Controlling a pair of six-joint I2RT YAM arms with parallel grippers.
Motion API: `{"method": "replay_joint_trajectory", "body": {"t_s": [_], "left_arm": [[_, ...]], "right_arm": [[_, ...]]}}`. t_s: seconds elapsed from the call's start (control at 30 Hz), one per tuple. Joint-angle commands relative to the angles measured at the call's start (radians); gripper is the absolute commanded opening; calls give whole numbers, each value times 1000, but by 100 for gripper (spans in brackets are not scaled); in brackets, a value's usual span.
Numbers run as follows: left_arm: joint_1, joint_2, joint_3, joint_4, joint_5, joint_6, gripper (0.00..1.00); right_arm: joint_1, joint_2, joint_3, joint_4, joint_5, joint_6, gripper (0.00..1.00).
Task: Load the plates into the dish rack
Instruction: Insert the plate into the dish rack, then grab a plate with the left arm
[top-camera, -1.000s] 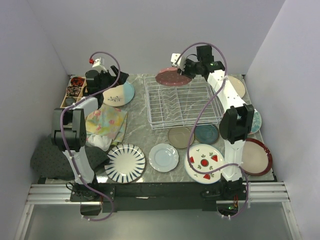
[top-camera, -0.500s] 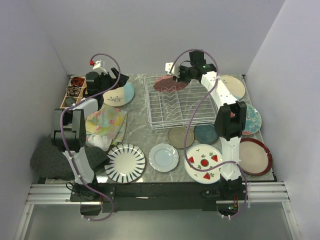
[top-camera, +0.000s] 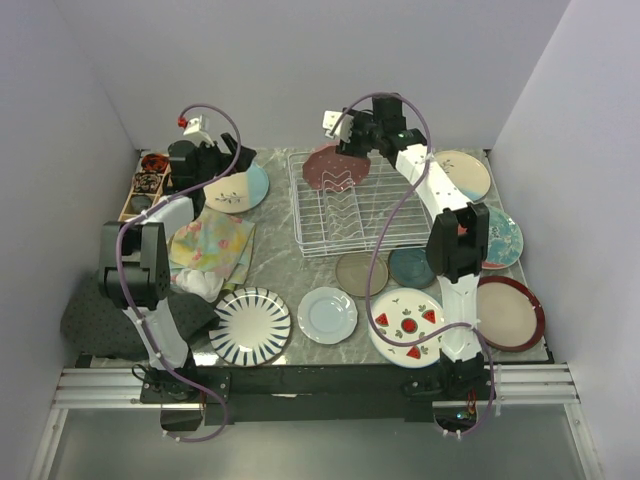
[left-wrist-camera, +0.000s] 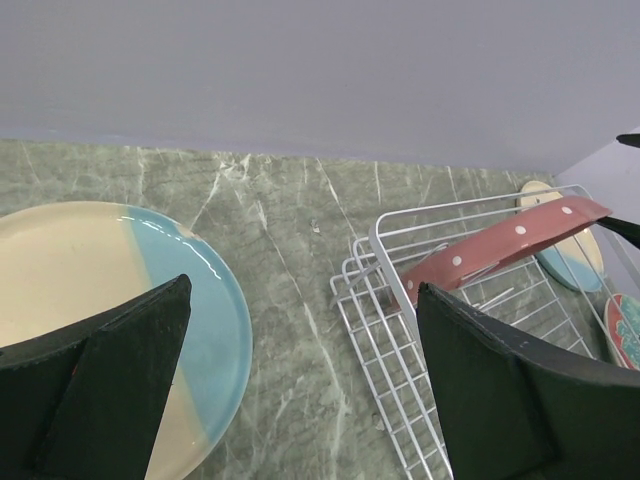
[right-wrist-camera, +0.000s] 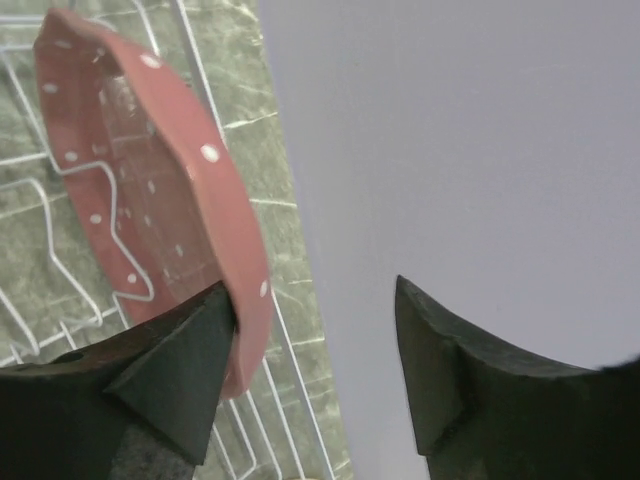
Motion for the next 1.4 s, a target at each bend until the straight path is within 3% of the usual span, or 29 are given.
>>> {"method": "replay_joint_trajectory", "body": {"t_s": [0.0, 0.23, 0.43, 0.5, 0.6, 0.7, 0.8, 0.93, 1.03, 1.17, 1.37], "left_arm": [[-4, -68, 4, -20, -13, 36, 99], [-2, -100, 56, -154, -50, 53, 99], [-8, -171, 50, -259, -48, 67, 99], [-27, -204, 45, -319, -54, 68, 100], [-77, -278, 26, -415, -88, 105, 99], [-167, -385, -19, -498, -126, 168, 99], [-257, -505, -118, -589, -163, 206, 99], [-289, -704, -304, -571, -95, 130, 100], [-292, -870, -422, -569, -71, 50, 99], [-309, -1035, -574, -508, 22, -91, 100], [-389, -1034, -682, -515, 25, -154, 99]], "right_arm": [[10, -72, 36, 141, 44, 127, 72], [8, -268, -74, 92, -33, 415, 84], [6, -445, -261, -130, -242, 622, 100], [5, -498, -349, -172, -283, 649, 100], [2, -563, -439, -276, -355, 638, 100], [11, -610, -522, -486, -423, 446, 100], [61, -659, -654, -623, -397, 355, 98], [144, -771, -962, -539, -323, 403, 96], [192, -831, -1105, -386, -286, 501, 96], [243, -847, -1216, -244, -230, 636, 96], [261, -847, -1233, -190, -213, 747, 95]]}}
